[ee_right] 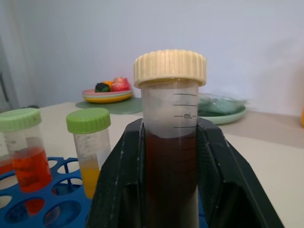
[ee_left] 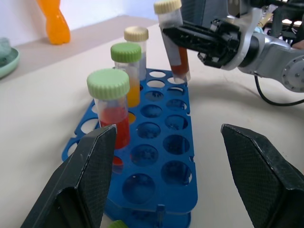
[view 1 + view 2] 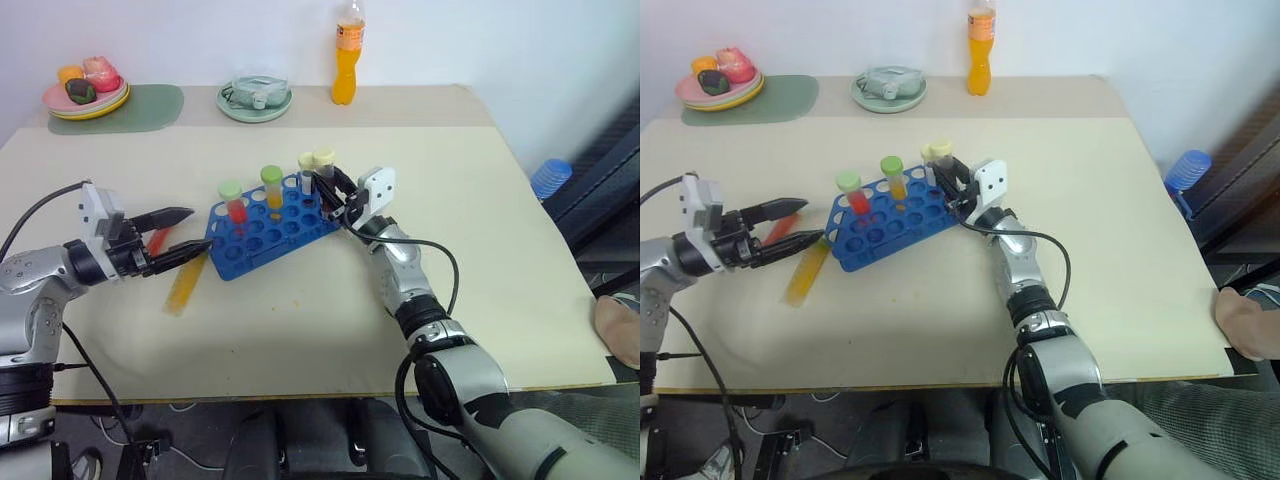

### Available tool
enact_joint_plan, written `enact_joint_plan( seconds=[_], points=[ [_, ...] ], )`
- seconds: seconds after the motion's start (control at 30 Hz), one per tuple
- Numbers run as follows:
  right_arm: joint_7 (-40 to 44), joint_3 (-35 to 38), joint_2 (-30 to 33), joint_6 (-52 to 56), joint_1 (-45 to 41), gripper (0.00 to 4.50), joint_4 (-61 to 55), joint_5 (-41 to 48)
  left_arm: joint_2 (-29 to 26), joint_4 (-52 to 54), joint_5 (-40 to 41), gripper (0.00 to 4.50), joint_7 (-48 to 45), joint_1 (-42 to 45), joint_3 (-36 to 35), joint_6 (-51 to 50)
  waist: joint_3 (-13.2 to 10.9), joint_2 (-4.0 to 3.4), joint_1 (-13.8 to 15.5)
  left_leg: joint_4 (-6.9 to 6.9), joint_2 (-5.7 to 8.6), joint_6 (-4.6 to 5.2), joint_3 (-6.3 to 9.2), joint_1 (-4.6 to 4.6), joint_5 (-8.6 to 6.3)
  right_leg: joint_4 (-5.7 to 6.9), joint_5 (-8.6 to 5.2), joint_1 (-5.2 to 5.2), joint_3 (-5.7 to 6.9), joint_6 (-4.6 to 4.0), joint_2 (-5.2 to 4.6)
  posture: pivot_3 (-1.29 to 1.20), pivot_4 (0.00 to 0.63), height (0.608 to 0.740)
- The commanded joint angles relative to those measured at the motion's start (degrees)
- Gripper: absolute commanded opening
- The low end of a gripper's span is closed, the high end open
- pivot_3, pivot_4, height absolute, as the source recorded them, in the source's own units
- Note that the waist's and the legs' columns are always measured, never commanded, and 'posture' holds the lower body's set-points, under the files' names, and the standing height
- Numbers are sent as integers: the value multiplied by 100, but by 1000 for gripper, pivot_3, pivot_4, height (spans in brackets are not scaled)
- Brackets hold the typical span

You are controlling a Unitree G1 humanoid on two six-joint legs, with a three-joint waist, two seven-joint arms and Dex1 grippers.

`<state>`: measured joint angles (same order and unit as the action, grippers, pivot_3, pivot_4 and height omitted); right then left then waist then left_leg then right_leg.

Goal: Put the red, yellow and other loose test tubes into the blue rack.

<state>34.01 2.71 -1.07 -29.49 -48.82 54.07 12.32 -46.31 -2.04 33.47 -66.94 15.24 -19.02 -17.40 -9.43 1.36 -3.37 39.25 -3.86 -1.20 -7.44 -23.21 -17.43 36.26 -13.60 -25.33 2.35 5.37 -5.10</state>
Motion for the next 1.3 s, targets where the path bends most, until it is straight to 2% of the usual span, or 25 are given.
enact_joint_plan(
  seconds=[0.03,0.23,0.83,0.9,0.97,1.03,1.3],
  points=[
    [-12,98,-51,-209,-203,761,323,-50,-154,243,137,3609,23,-64,-229,-66,0,0,-18,0,0,0,0,1,0,0,0,1,0,0,0,0,150,740],
    [-49,223,-180,-397,-411,761,805,-62,-204,446,225,3609,118,-203,-319,-200,0,0,-59,0,-1,-1,1,6,1,1,0,5,0,0,-1,0,150,740],
    [184,483,-336,-636,-381,761,1155,-77,-84,663,363,3609,324,-422,-387,-348,0,-1,-62,-3,-2,-2,0,11,1,2,0,9,0,0,-1,0,150,740],
    [231,484,-319,-729,-303,1827,1138,-95,-91,668,374,3609,320,-450,-400,-357,0,-1,-63,-3,-2,-2,0,11,1,1,0,10,0,0,-1,0,150,740],
    [173,464,-294,-805,-265,2643,1137,-161,-93,671,372,3609,321,-464,-397,-354,0,-1,-63,-4,-2,-2,1,11,1,1,0,10,0,0,-1,0,150,740],
    [-31,422,-251,-967,-234,3679,1149,-295,-91,665,365,3609,324,-471,-391,-345,0,-2,-66,-4,-2,-2,0,12,1,1,0,10,0,0,-1,0,150,740],
    [-167,294,-25,-1170,-141,3679,1003,-623,-52,703,397,3609,418,-494,-386,-436,-1,-3,-65,-4,-2,-3,0,12,1,1,0,10,0,0,-1,0,150,740]
  ],
)
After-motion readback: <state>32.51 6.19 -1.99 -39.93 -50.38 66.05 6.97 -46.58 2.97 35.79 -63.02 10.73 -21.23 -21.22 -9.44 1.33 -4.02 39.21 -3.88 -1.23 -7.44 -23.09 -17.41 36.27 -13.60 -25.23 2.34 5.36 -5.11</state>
